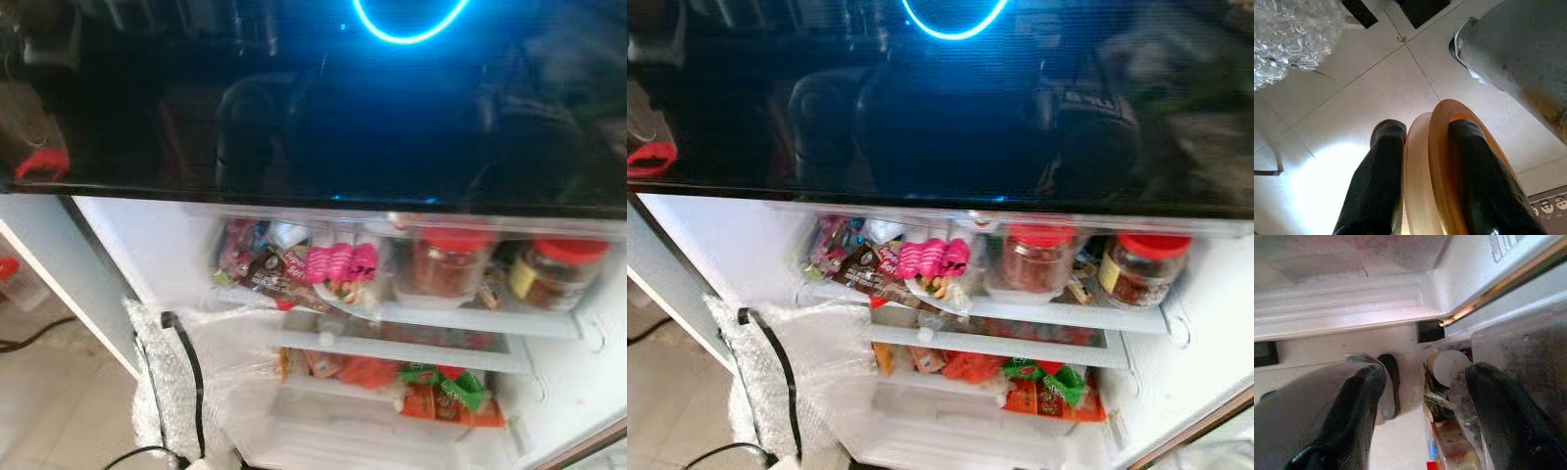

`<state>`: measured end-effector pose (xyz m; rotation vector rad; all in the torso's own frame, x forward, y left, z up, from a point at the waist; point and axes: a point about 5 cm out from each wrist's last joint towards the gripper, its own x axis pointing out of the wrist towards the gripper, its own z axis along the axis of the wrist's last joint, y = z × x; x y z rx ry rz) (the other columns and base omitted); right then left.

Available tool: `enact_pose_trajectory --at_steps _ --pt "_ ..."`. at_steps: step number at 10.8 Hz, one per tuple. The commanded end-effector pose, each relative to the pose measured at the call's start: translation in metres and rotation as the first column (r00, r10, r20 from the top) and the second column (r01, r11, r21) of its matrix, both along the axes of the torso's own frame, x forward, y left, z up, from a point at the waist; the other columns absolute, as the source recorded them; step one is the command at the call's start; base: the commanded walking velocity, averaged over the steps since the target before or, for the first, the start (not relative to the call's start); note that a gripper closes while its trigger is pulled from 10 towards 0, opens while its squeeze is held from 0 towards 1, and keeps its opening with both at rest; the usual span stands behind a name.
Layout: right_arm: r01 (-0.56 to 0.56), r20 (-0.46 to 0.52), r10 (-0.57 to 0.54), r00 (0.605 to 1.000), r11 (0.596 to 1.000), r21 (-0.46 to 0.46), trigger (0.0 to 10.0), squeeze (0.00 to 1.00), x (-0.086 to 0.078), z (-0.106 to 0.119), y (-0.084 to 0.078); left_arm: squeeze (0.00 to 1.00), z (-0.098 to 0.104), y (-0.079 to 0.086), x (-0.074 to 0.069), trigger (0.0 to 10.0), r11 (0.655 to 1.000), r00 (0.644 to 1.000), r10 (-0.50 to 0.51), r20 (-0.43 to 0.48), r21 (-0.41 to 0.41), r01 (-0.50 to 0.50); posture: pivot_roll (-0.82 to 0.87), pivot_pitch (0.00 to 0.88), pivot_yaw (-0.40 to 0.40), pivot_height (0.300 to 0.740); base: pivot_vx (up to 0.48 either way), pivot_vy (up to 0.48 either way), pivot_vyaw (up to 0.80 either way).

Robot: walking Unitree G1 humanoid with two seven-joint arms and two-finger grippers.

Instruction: Restocking fridge

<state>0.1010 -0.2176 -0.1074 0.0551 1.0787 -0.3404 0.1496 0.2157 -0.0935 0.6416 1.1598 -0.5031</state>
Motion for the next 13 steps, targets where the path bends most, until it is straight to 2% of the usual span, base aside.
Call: enact_pose_trajectory --at_steps 1,13 --pt "0.063 -0.011 -0.064 0.998 0.995 -0.071 10.0 0.00 -0.0071 0.0041 -0.0258 0.00 0.0000 -0.0005 0.0003 10.0 1.000 1.000 -0.010 -0.003 0.001 0.010 -0.13 0.000 -0.001 0.723 0.000 0.000 0.00" --pt "0.043 -0.002 -0.043 0.999 0.997 -0.067 10.0 0.00 -0.0023 0.0039 -0.0200 0.00 -0.0004 -0.0008 -0.0006 10.0 1.000 1.000 -0.010 0.000 0.005 0.010 -0.13 0.000 -0.003 0.723 0.000 -0.020 0.00"
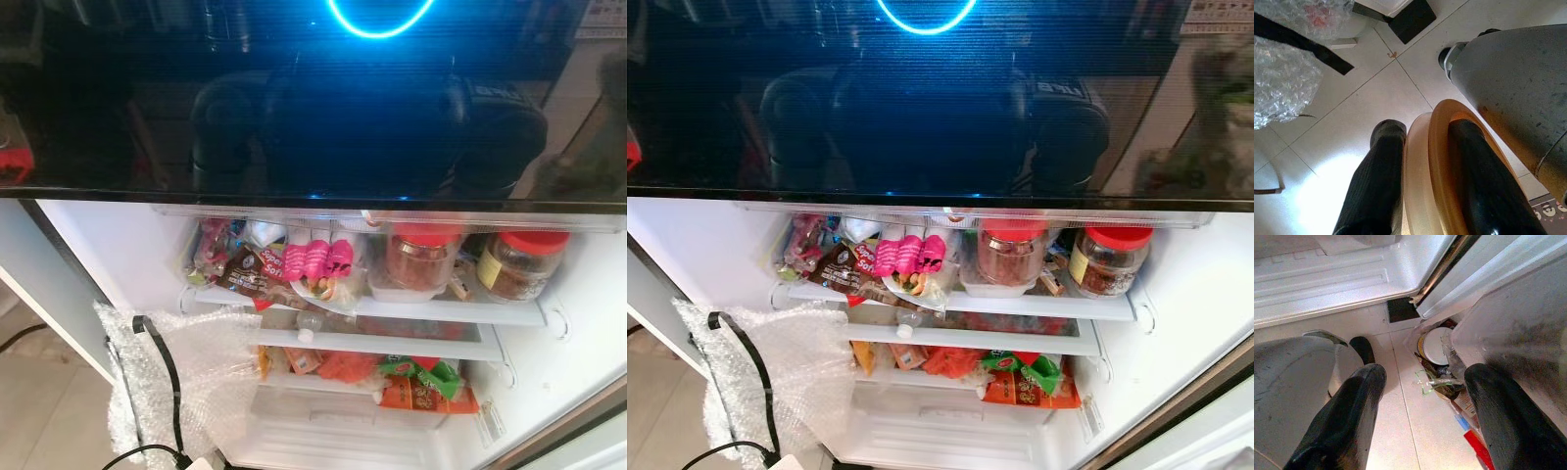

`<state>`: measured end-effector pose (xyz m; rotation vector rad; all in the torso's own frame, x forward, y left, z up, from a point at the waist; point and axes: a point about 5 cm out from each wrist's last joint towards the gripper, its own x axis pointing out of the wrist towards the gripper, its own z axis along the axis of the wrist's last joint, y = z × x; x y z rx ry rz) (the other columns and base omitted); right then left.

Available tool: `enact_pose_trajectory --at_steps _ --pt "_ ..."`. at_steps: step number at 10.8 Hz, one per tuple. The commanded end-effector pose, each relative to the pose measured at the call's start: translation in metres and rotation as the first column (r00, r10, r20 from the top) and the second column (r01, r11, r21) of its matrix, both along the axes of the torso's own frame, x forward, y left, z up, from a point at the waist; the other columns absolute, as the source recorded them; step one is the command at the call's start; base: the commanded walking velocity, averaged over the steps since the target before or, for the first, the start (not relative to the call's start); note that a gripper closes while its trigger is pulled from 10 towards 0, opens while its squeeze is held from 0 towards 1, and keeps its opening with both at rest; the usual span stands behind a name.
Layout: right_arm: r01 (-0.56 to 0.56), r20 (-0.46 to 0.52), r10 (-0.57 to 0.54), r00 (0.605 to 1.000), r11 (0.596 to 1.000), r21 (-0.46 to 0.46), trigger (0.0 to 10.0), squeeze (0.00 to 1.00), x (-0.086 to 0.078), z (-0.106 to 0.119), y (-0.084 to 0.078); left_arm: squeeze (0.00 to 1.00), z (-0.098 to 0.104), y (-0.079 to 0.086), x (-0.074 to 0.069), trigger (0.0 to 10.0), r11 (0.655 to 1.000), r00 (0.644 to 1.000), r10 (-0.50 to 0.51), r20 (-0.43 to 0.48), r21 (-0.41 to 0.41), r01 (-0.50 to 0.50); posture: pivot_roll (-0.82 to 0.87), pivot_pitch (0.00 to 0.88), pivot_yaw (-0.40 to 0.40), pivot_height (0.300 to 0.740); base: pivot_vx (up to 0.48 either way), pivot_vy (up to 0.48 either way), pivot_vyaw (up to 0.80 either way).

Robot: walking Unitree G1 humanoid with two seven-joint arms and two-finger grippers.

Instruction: Restocking fridge

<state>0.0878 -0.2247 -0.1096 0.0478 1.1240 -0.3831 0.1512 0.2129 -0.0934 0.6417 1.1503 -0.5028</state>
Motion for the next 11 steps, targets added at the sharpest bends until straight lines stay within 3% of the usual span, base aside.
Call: enact_pose_trajectory --at_steps 1,11 --pt "0.011 0.047 -0.009 0.999 0.999 -0.051 10.0 0.00 0.0113 0.0063 -0.0130 0.00 -0.0004 0.0019 -0.0020 10.0 1.000 1.000 -0.008 -0.009 0.006 0.008 -0.13 0.000 -0.003 0.723 0.000 0.000 0.00" --pt "0.014 0.040 -0.012 0.999 0.999 -0.043 10.0 0.00 0.0087 0.0055 -0.0128 0.00 -0.0005 0.0019 -0.0023 10.0 1.000 1.000 -0.001 -0.014 -0.001 0.001 -0.13 0.000 -0.003 0.723 0.000 0.000 0.00"
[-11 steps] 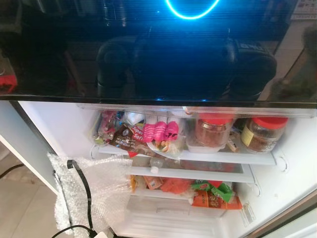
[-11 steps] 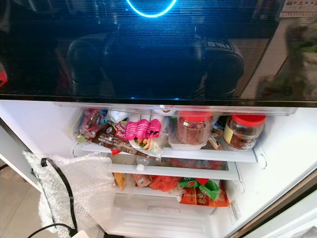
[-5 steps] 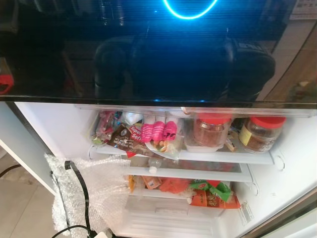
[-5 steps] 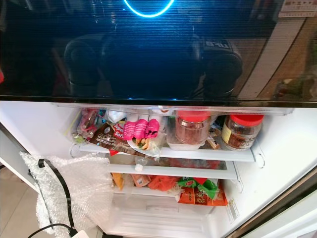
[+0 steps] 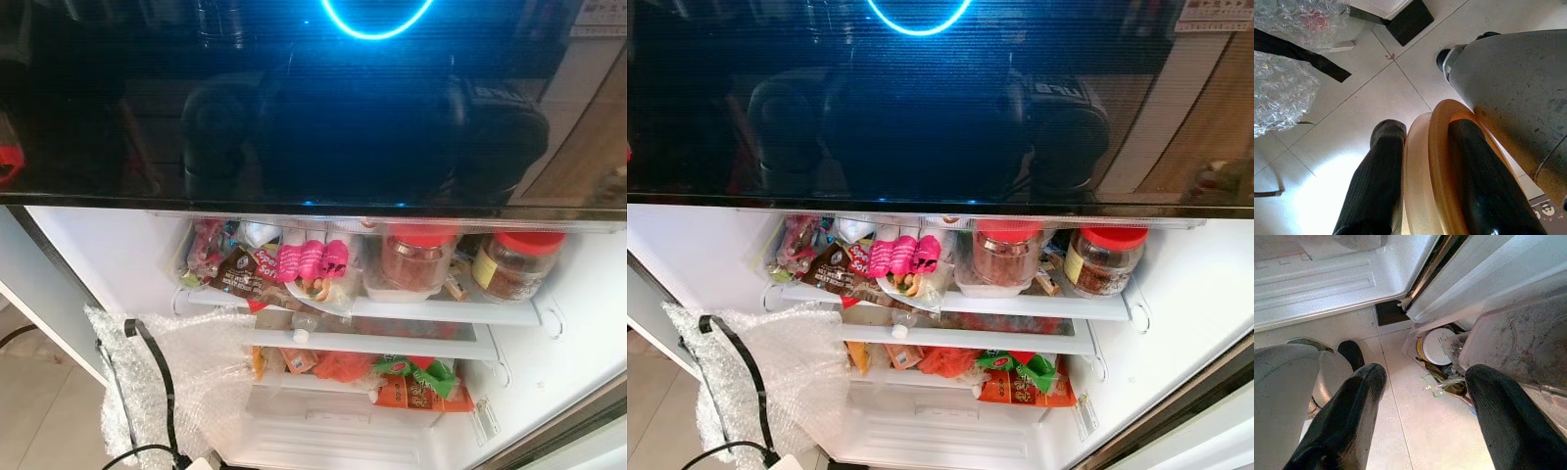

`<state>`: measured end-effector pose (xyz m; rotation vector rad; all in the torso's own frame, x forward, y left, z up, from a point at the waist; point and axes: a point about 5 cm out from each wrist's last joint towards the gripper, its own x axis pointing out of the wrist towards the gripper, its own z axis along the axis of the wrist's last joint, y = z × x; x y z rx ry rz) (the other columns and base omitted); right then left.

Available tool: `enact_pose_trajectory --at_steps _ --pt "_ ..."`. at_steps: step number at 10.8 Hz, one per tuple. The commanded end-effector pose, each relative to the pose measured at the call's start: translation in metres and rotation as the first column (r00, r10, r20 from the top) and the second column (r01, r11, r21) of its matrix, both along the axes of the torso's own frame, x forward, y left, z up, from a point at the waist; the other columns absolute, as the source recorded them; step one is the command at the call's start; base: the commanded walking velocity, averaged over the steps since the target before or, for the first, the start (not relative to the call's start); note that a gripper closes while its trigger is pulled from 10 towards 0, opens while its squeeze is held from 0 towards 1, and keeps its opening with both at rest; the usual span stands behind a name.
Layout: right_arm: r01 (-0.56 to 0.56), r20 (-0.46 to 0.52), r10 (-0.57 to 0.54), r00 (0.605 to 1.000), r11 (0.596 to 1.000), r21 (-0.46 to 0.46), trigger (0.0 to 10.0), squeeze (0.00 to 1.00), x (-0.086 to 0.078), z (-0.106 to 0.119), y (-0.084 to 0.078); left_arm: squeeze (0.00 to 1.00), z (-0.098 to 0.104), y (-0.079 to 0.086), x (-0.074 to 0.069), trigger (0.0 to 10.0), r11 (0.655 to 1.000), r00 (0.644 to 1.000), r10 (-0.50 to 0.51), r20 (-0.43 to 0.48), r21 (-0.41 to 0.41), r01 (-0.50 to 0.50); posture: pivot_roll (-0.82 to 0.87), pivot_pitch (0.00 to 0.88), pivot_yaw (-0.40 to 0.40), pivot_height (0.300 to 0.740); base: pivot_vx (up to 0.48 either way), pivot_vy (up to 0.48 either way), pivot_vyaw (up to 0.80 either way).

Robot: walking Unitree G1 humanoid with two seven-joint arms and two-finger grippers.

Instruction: Restocking fridge

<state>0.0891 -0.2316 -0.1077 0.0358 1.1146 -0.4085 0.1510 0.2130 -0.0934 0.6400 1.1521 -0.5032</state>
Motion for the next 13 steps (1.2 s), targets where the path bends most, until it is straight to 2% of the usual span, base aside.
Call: enact_pose_trajectory --at_steps 1,7,13 --pt "-0.002 0.030 0.003 1.000 1.000 -0.019 10.0 0.00 0.0073 0.0034 -0.0055 0.00 -0.0004 0.0020 -0.0020 10.0 1.000 1.000 -0.002 -0.011 0.001 0.002 -0.13 0.000 -0.002 0.723 0.000 0.000 -0.42" --pt "-0.013 0.025 0.014 1.000 1.000 -0.007 10.0 0.00 0.0135 0.0026 0.0025 0.00 -0.0001 0.0025 -0.0016 10.0 1.000 1.000 -0.003 -0.004 0.006 0.003 -0.13 0.000 0.000 0.723 0.000 0.000 -0.61" --pt "-0.010 0.035 0.011 0.999 1.000 -0.015 10.0 0.00 0.0099 0.0036 -0.0040 0.00 -0.0001 0.0016 -0.0017 10.0 1.000 1.000 0.024 0.011 -0.013 -0.024 -0.13 0.000 -0.002 0.723 0.000 0.000 0.00"
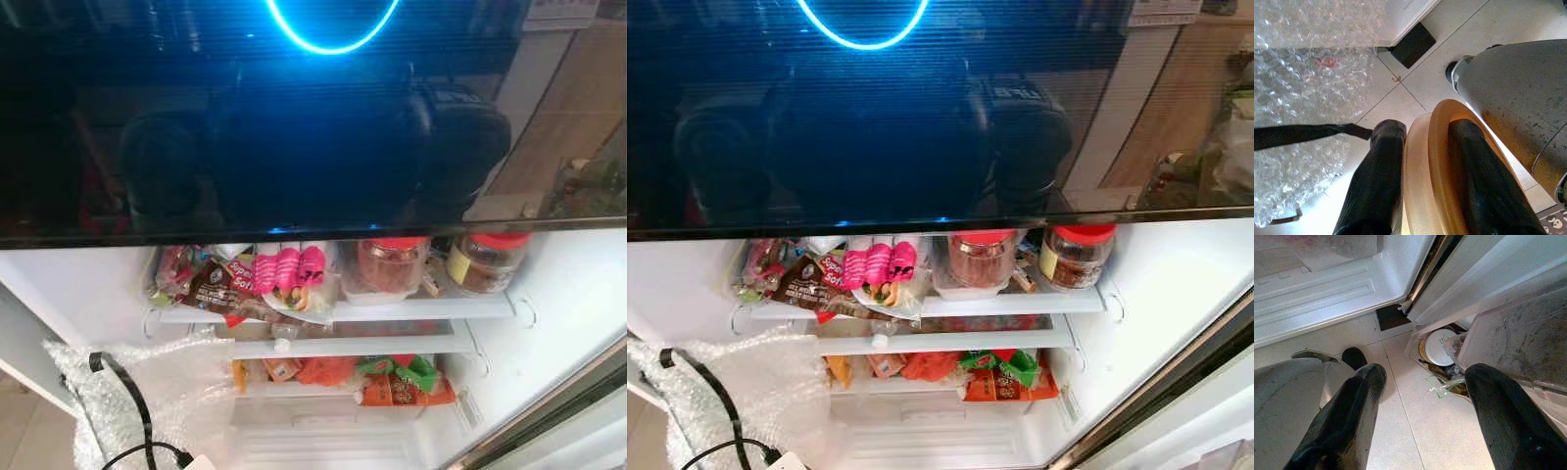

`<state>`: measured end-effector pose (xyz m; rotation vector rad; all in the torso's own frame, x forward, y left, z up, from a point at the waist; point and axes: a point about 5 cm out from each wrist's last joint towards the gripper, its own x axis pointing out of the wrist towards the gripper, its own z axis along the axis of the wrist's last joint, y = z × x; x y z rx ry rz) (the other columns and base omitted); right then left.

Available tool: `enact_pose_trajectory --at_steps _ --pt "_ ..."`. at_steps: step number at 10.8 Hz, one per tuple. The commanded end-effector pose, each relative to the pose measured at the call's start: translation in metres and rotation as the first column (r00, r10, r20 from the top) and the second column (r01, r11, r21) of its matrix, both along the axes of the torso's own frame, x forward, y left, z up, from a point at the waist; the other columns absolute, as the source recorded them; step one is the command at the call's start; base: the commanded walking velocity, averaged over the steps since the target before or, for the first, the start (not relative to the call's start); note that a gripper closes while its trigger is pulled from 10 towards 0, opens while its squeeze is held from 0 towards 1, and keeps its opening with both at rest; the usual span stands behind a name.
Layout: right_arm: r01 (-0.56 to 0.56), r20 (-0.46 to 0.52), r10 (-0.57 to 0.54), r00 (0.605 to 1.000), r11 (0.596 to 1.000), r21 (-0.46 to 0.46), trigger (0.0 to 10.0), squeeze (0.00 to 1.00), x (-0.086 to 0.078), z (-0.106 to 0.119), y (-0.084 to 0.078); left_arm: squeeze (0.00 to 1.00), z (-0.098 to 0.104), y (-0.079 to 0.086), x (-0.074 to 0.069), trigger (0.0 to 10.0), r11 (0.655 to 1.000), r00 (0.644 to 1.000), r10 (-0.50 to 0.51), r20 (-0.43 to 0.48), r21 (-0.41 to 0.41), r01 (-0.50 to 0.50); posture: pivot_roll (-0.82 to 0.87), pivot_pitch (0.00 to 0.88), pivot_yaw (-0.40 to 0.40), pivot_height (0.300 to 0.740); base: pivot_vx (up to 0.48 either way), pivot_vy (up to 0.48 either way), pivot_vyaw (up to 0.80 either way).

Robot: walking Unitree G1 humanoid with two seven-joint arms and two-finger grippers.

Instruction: Restocking fridge

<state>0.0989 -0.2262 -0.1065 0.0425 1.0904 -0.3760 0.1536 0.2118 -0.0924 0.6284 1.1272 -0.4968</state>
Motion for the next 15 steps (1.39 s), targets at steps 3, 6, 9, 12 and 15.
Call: enact_pose_trajectory --at_steps 3,6,9,12,15 --pt "0.007 0.014 -0.007 1.000 1.000 -0.030 10.0 0.00 0.006 0.003 -0.005 0.00 -0.001 0.002 -0.005 10.0 1.000 1.000 0.018 -0.012 -0.004 -0.018 -0.13 0.000 -0.002 0.723 -0.082 0.000 0.00" --pt "0.002 0.031 -0.001 1.000 0.999 -0.032 10.0 0.00 0.012 0.004 -0.001 0.00 -0.002 0.002 -0.005 10.0 1.000 1.000 0.016 -0.010 -0.005 -0.016 -0.13 0.000 -0.002 0.723 -0.296 0.000 0.00" --pt "0.001 0.030 0.000 1.000 0.999 -0.034 10.0 0.00 0.011 0.004 -0.001 0.00 -0.001 0.002 -0.005 10.0 1.000 1.000 0.017 -0.012 -0.006 -0.017 -0.13 0.000 -0.002 0.723 -0.303 0.000 0.00" --pt "0.001 0.027 0.000 1.000 0.999 -0.033 10.0 0.00 0.010 0.003 -0.002 0.00 -0.001 0.003 -0.004 10.0 1.000 1.000 0.015 -0.004 0.002 -0.015 -0.13 0.000 -0.003 0.723 0.000 0.000 0.00" --pt "0.004 0.027 -0.003 1.000 1.000 -0.031 10.0 0.00 0.009 0.003 -0.003 0.00 -0.001 0.003 -0.003 10.0 1.000 0.999 0.027 0.020 0.005 -0.027 -0.13 0.000 -0.003 0.723 0.000 0.000 0.00"
